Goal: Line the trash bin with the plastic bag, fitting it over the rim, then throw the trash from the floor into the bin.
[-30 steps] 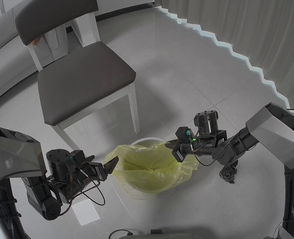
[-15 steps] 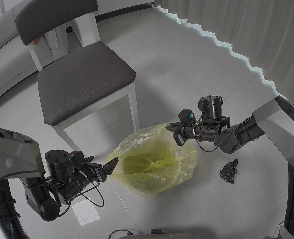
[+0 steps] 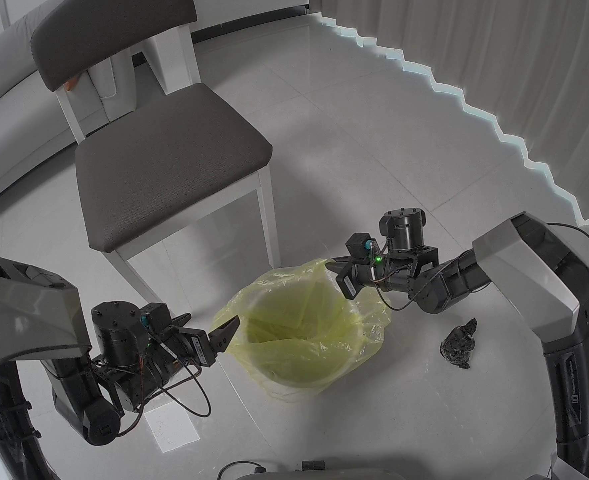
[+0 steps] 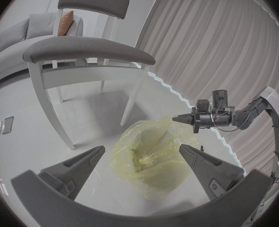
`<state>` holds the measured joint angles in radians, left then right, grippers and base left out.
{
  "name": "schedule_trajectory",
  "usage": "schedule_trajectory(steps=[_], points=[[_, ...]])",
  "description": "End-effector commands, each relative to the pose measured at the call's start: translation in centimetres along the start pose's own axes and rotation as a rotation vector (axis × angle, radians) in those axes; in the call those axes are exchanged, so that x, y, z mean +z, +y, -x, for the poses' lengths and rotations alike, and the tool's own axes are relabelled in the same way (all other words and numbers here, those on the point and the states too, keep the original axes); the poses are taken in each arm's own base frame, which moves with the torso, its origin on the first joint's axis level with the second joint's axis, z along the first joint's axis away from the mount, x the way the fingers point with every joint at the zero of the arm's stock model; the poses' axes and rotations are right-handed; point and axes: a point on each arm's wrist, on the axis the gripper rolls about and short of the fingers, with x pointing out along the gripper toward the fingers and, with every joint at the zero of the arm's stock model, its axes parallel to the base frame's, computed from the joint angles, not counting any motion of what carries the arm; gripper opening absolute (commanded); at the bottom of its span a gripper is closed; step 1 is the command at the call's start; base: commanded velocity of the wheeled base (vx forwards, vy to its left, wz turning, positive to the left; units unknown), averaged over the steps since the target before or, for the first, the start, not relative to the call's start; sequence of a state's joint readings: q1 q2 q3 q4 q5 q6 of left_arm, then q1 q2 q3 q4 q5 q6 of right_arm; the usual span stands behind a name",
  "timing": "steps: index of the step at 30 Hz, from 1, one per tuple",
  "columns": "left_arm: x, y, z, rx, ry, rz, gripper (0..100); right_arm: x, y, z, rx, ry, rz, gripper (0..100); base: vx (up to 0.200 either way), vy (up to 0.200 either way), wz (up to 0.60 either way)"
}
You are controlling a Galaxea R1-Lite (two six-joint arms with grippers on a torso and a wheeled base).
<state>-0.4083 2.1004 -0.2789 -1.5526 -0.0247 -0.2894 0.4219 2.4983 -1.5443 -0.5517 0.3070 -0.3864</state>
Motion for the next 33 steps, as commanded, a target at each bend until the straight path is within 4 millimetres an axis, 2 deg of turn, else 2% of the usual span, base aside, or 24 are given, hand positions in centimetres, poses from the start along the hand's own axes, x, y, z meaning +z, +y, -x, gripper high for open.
schedule_trajectory(steps=[1,2,3,7,10,11,12,15,17,18,19,21,24,27,33], points=[[0.2,0.1,0.0,0.000,-0.017,0.003,100,-2.0,0.2,-2.0,0.000,0.006,-0.009,0,0.000,0.000,0.00],[0.1,0.1,0.0,-0.001,-0.015,0.003,100,-1.9,0.1,-2.2,-0.002,0.000,-0.007,0,0.000,0.000,0.00],[0.1,0.1,-0.1,0.000,-0.013,0.003,100,-1.7,0.0,-2.2,-0.007,-0.007,-0.006,100,0.000,0.000,0.00],[0.0,0.2,-0.4,0.001,-0.015,0.005,100,-1.1,-0.1,-2.1,-0.021,-0.038,-0.045,100,0.000,0.000,0.00],[-0.3,0.3,-1.2,0.005,-0.012,0.002,100,1.3,-0.6,-0.4,-0.045,-0.090,-0.077,100,0.000,0.000,0.00],[-0.3,0.3,-1.2,0.005,-0.012,0.002,100,1.3,-0.6,-0.4,-0.045,-0.090,-0.077,100,0.000,0.000,0.00],[-0.6,0.4,-1.7,0.010,-0.004,-0.001,100,2.4,-0.8,0.8,-0.049,-0.097,-0.085,100,0.000,0.000,0.00],[-1.2,0.7,-2.7,0.021,0.005,-0.006,100,3.4,-1.7,2.5,-0.068,-0.088,-0.095,100,0.000,0.000,0.00],[-1.5,1.2,-3.6,0.044,0.005,-0.026,100,3.1,-2.3,4.2,-0.091,-0.038,-0.117,100,0.000,0.000,0.00],[-1.5,1.2,-3.6,0.044,0.005,-0.026,100,3.1,-2.3,4.2,-0.091,-0.038,-0.117,100,0.000,0.000,0.00],[-1.8,2.2,-4.1,0.073,0.018,-0.046,100,2.1,-2.6,5.4,-0.127,0.028,-0.140,100,0.000,0.000,0.00],[-2.1,3.1,-4.5,0.101,0.034,-0.067,100,1.2,-2.9,6.2,-0.174,0.074,-0.149,100,0.000,0.000,0.00],[-2.3,4.0,-4.7,0.123,0.042,-0.073,100,0.5,-2.3,7.7,-0.205,0.131,-0.163,100,0.000,0.000,0.00],[-2.4,4.4,-5.1,0.126,0.045,-0.078,100,-0.3,-1.3,8.4,-0.191,0.173,-0.167,100,0.000,0.000,0.00],[-3.3,5.2,-7.1,0.139,0.078,-0.110,100,-1.9,-0.4,8.2,-0.192,0.239,-0.175,100,0.000,0.000,0.00]])
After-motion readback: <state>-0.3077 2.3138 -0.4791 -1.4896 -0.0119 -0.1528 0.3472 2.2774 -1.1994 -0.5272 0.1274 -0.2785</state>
